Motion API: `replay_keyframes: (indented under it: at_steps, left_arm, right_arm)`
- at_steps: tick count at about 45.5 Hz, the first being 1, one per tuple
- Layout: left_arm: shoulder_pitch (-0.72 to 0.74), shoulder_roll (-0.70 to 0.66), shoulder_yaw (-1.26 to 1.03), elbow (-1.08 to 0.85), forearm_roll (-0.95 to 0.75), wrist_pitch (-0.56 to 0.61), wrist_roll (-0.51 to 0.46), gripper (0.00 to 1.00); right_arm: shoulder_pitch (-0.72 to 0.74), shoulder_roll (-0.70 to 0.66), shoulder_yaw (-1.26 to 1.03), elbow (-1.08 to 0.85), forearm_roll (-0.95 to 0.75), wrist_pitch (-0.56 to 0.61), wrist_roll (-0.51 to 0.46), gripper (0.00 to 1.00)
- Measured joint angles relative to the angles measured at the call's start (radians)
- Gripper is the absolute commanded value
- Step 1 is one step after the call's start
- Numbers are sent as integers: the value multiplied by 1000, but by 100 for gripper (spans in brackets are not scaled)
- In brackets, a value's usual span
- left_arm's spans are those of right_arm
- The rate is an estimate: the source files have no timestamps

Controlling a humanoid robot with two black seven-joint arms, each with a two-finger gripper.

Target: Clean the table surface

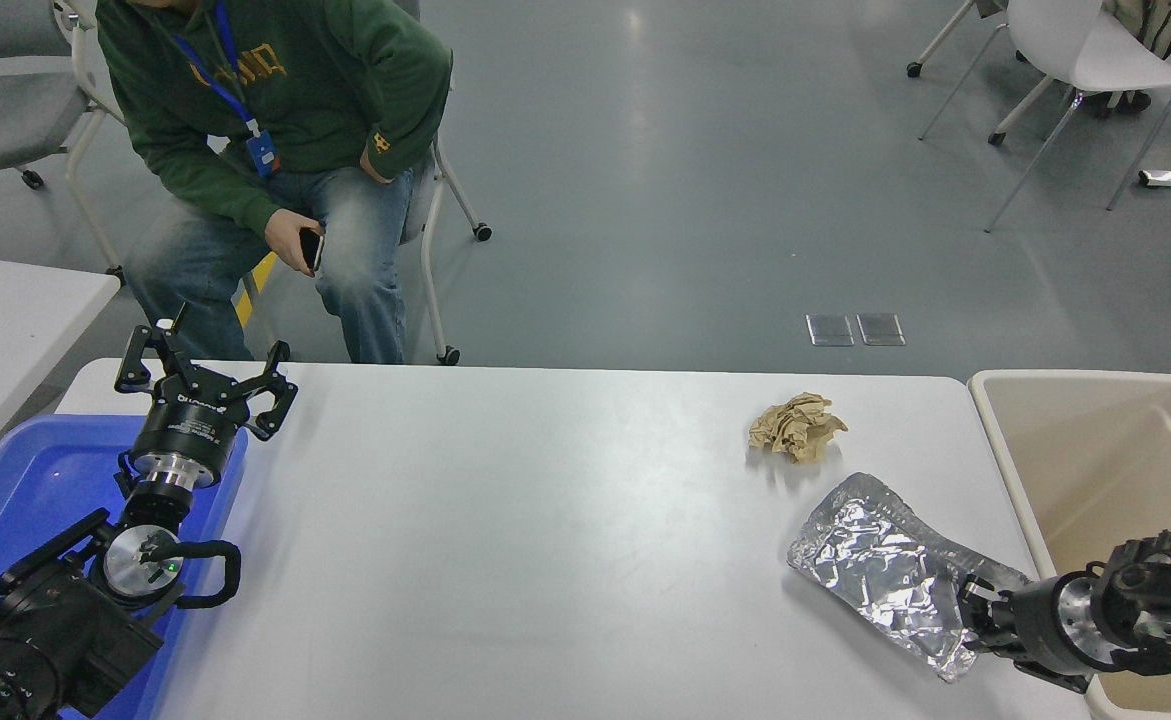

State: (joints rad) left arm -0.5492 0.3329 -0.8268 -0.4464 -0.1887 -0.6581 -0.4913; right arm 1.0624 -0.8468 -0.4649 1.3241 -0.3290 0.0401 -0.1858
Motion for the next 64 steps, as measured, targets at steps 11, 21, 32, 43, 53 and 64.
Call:
replay_keyframes:
  at_steps: [11, 21, 32, 43, 53, 64]
  left_arm:
    - [0, 0, 0, 0, 0, 0, 0, 100]
    - [0, 0, 0, 0, 0, 0, 0, 100]
    - [0, 0, 0, 0, 0, 0, 0, 100]
    - [0, 0, 0, 0, 0, 0, 0, 100]
    - [0, 0, 0, 0, 0, 0, 0, 100]
    - [0, 0, 0, 0, 0, 0, 0, 100]
  right_arm:
    - [71, -65, 38, 62, -5, 38, 0, 0]
    - [158, -117, 49, 112, -5, 79, -5, 0]
    - [251, -182, 50, 134, -4, 161, -11, 0]
    - [341, -256, 49, 141, -8, 270, -14, 0]
    - [407, -321, 49, 143, -12, 359, -16, 0]
    - [462, -389, 53, 141, -35, 452, -20, 0]
